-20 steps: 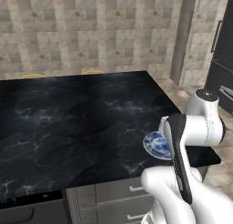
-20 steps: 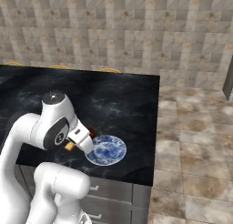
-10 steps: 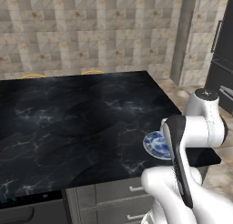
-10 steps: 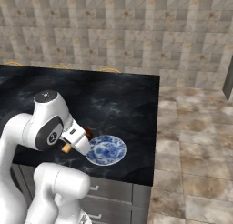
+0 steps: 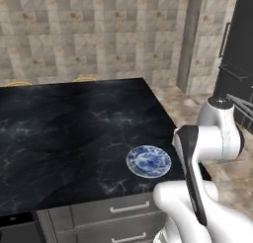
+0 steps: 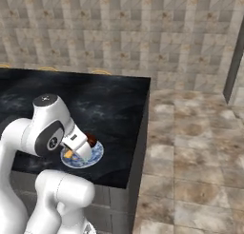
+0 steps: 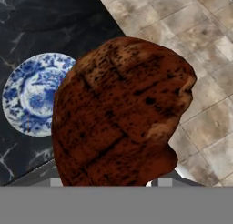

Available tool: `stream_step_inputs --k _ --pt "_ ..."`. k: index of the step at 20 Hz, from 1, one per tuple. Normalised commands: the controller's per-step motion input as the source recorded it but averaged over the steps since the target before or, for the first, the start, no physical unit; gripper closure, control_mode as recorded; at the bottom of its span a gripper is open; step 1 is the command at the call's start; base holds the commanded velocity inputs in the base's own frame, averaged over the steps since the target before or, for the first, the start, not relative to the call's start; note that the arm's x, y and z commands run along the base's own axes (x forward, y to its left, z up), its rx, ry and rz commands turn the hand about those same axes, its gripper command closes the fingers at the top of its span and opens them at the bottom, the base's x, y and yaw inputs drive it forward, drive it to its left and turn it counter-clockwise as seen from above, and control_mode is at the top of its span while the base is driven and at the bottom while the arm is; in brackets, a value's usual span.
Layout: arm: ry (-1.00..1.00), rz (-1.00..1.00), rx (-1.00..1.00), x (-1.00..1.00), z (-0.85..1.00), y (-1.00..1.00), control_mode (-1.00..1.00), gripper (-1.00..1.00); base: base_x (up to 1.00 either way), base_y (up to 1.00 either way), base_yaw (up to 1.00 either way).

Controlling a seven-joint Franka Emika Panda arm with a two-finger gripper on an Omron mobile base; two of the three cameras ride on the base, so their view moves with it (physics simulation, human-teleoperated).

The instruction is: Place the steak on the top rack of the oven.

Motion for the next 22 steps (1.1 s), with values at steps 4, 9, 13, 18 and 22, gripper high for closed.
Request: stream_step_inputs --k 4,9,13,18,22 --pt "0.00 0.00 0.00 0.00 0.00 0.00 1.00 1.00 0.00 -1.00 -0.04" --pt "0.00 0.00 0.00 0.00 0.00 0.00 1.00 1.00 0.00 -1.00 -0.05" --pt "0.00 0.00 0.00 0.00 0.00 0.00 1.00 1.00 0.00 -1.00 -0.06" --pt "0.00 0.00 0.00 0.00 0.00 0.00 1.00 1.00 0.73 -0.97 -0.21" --pt "0.00 0.00 0.00 0.00 0.00 0.00 1.00 1.00 1.00 -0.61 -0.26"
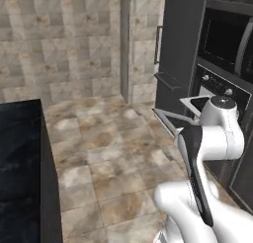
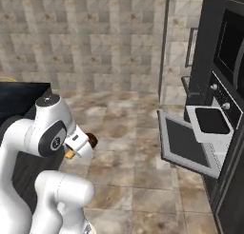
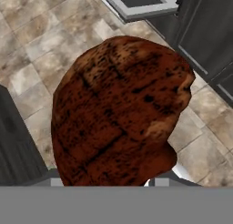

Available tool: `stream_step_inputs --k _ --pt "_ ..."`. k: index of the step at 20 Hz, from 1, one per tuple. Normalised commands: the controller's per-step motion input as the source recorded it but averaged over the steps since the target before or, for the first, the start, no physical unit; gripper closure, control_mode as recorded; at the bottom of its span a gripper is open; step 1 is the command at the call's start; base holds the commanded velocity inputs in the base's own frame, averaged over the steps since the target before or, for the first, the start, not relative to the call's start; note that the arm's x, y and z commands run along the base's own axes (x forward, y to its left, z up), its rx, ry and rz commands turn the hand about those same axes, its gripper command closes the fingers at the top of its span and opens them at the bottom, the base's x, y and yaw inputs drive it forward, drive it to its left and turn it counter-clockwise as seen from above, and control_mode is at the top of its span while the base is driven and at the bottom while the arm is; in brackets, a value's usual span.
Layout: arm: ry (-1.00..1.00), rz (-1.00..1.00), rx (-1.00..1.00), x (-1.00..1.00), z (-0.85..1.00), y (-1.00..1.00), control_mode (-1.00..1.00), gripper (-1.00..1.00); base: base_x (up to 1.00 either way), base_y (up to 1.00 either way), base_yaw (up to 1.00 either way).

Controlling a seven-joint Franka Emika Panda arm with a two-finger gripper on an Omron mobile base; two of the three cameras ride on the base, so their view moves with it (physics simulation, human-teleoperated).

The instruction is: Place the steak on the top rack of the oven.

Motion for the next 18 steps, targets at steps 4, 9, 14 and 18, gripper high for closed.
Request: stream_step_inputs --k 4,9,14,18 --pt "0.00 0.00 0.00 0.00 0.00 0.00 1.00 1.00 1.00 -0.12 -0.25" --pt "0.00 0.00 0.00 0.00 0.00 0.00 1.00 1.00 1.00 0.33 -0.42" --pt "0.00 0.00 0.00 0.00 0.00 0.00 1.00 1.00 1.00 0.56 -0.59" --pt "0.00 0.00 0.00 0.00 0.00 0.00 1.00 1.00 1.00 0.77 -0.65"
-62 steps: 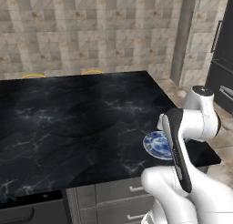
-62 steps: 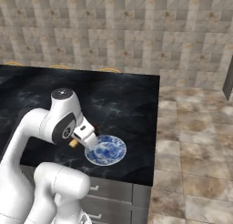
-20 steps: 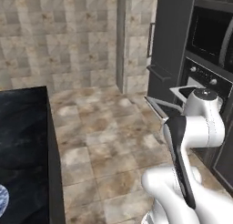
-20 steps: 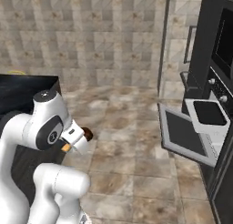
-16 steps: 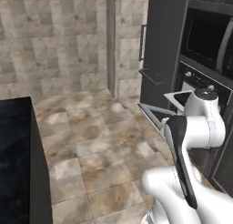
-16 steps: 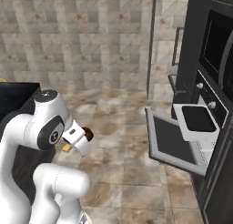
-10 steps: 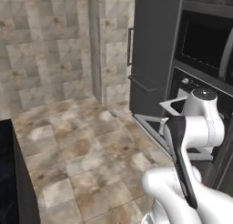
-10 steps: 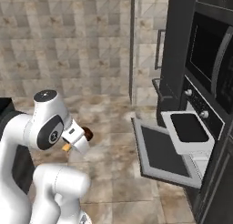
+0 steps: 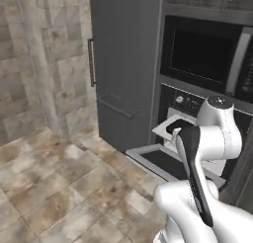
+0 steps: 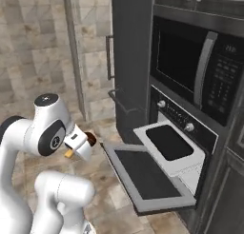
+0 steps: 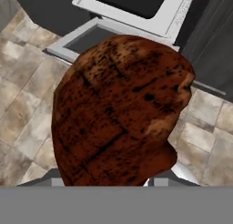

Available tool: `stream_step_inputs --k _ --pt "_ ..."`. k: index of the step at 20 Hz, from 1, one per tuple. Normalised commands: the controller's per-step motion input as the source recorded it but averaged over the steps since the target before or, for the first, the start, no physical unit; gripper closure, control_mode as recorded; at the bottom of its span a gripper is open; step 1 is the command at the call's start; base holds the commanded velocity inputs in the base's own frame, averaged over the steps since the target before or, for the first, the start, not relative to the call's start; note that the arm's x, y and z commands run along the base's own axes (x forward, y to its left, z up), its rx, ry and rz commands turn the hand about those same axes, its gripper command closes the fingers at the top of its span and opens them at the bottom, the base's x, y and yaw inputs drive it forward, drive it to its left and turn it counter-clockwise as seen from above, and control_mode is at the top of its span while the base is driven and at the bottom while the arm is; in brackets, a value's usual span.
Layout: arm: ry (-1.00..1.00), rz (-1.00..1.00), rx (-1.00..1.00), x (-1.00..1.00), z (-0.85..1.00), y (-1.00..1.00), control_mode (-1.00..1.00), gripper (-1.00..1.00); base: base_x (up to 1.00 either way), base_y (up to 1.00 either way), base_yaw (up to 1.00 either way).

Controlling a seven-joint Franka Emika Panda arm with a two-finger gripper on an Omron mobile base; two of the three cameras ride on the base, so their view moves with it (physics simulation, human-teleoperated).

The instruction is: Place the steak on the top rack of the oven.

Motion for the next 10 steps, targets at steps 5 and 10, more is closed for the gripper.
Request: stream_step_inputs --k 5,10 --pt "0.00 0.00 0.00 0.00 0.00 0.00 1.00 1.00 0.83 0.59 -0.76" --pt "0.00 0.00 0.00 0.00 0.00 0.00 1.00 1.00 0.65 0.61 -0.77"
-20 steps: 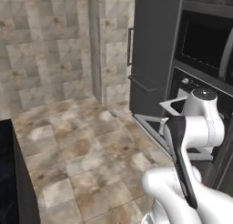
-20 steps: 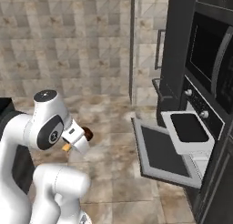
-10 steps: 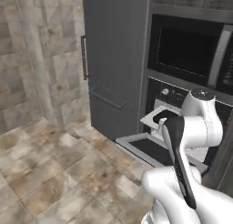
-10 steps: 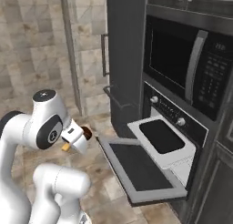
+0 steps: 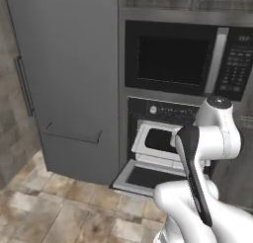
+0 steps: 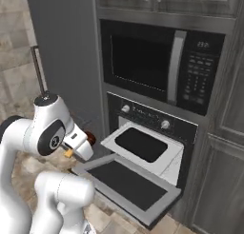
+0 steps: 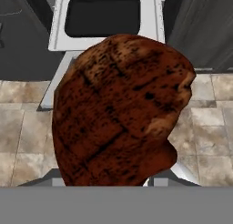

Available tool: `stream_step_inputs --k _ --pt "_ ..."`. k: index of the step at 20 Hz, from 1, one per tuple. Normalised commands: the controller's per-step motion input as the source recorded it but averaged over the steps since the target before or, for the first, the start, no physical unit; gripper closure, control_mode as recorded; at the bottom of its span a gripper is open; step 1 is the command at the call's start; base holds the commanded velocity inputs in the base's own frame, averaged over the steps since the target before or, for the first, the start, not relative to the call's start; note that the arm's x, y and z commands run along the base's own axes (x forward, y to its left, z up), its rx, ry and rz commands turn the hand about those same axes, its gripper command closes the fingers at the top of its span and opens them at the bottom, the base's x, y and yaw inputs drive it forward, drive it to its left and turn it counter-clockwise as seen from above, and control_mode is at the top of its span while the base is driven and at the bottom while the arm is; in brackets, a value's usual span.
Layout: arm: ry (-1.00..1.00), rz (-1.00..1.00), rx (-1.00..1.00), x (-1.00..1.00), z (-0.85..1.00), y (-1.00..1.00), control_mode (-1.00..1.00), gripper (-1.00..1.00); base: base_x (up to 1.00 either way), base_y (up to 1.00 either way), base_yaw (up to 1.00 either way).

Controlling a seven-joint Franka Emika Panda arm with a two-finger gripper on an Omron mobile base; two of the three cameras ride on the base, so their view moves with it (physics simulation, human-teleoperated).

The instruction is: Place the steak on the top rack of the oven.

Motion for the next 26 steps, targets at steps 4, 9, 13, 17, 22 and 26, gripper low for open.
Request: stream_step_inputs --k 4,9,13,17,22,26 --pt "0.00 0.00 0.00 0.00 0.00 0.00 1.00 1.00 0.47 0.84 -0.67" --pt "0.00 0.00 0.00 0.00 0.00 0.00 1.00 1.00 0.44 0.81 -0.62" --pt "0.00 0.00 0.00 0.00 0.00 0.00 1.00 1.00 0.58 0.41 -0.42" --pt "0.00 0.00 0.00 0.00 0.00 0.00 1.00 1.00 0.82 0.55 -0.27" --pt "0.00 0.00 0.00 0.00 0.00 0.00 1.00 1.00 0.73 0.30 -0.14" --pt "0.00 0.00 0.00 0.00 0.00 0.00 1.00 1.00 0.12 0.00 0.03"
